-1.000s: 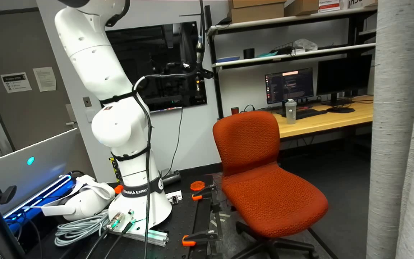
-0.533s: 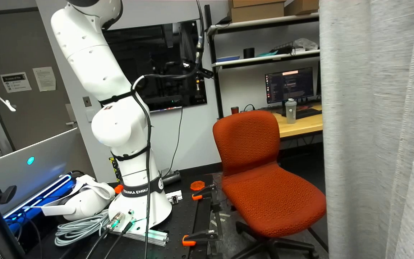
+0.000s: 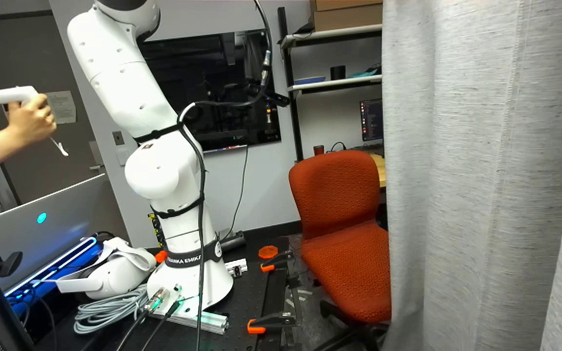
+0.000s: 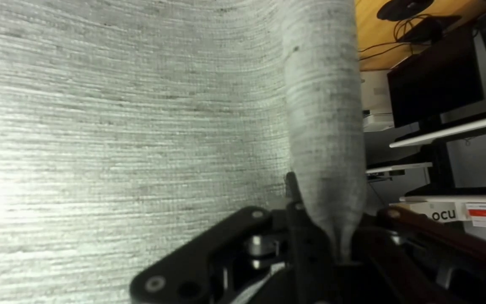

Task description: Move the curtains to the left

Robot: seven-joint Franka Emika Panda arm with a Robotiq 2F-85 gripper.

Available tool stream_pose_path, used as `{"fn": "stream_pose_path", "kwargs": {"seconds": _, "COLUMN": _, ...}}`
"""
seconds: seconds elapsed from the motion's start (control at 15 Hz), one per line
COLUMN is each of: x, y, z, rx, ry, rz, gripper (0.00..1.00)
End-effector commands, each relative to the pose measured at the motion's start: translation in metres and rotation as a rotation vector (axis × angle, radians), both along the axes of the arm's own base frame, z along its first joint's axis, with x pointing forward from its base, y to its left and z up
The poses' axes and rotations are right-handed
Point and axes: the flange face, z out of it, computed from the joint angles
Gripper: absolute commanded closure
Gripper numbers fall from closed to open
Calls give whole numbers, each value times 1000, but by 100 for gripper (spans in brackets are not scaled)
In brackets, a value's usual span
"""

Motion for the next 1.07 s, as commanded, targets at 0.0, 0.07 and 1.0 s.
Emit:
{"fn": "stream_pose_path", "kwargs": {"seconds": 0.0, "x": -3, "y": 59, "z": -49, "rx": -41, "ry": 139, "rz": 46, "gripper": 99}}
{"fn": "stream_pose_path", "kwargs": {"seconds": 0.07, "x": -7, "y": 69, "z": -51, "rx": -40, "ry": 139, "rz": 57, "gripper": 99}}
{"fn": "stream_pose_path", "kwargs": {"seconds": 1.0, "x": -126, "y": 226, "z": -59, "rx": -44, "ry": 154, "rz": 342, "gripper": 99}}
